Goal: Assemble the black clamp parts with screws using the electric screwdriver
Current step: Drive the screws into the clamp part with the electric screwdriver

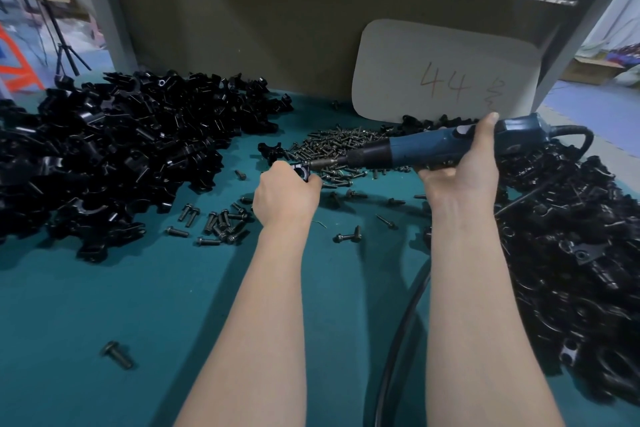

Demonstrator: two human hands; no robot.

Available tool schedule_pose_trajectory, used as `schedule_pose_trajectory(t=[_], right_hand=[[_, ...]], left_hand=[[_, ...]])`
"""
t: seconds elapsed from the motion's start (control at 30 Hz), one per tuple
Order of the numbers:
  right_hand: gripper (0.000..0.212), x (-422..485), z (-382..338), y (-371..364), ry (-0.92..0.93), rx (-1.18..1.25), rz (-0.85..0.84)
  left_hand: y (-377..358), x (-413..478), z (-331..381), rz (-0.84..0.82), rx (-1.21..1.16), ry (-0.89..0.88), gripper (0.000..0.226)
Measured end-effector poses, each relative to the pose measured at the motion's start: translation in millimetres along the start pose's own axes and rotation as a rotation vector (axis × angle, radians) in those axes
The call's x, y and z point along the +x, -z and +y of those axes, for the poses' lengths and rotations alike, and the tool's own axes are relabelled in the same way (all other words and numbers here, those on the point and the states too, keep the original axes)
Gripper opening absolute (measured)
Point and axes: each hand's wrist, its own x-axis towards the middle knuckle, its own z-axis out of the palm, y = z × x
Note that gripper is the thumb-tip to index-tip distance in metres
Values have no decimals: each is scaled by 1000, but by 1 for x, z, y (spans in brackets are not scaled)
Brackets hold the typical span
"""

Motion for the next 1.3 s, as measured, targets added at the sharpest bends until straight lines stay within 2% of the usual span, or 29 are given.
schedule_pose_trajectory(t=[0.23, 0.83, 1.17, 1.3], right_hand=[[28, -2, 1, -1, 42, -32, -10], [25, -4, 6, -4, 95, -111, 29], [24, -4, 6, -3, 77, -86, 51], [27, -4, -1, 0, 81, -51, 107]], left_hand=[[0, -2, 2, 43, 90, -20, 25], [2, 0, 0, 22, 63, -5, 24], [3, -2, 1, 10, 53, -6, 23], [5, -3, -1, -4, 6, 16, 24]])
